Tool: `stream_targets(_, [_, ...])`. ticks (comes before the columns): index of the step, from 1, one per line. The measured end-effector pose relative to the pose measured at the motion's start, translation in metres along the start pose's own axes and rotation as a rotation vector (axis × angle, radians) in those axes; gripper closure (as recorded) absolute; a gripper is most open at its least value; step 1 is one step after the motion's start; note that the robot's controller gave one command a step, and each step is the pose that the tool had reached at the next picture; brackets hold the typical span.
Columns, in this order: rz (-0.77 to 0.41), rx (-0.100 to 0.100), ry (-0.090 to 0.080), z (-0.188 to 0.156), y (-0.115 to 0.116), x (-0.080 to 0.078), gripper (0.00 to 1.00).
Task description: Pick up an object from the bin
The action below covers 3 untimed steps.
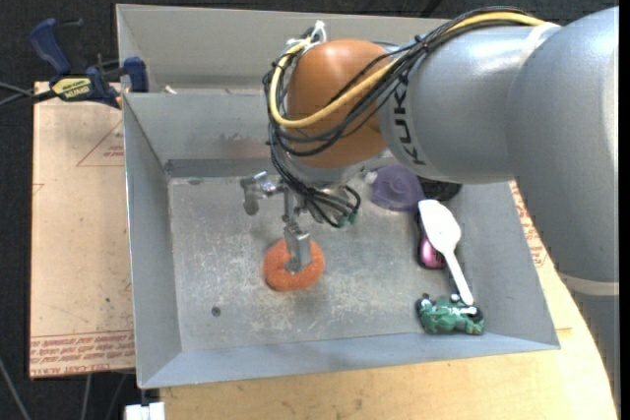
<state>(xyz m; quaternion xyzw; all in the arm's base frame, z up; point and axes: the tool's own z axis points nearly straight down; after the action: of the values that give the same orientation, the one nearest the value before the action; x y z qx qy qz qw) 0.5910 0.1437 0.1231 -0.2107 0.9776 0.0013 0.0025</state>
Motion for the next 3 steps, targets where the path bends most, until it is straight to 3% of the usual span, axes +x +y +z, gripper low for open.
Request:
stream_targets(1, [0.022, 0.001, -0.002, 0.021, -0.005, 0.023, 0.0])
stream_targets(2, [-0.348, -0.002, -0.003, 0.038, -0.003, 0.043, 1.0])
stream_targets(3, [-0.348, -0.002, -0.003, 0.038, -0.003, 0.043, 1.0])
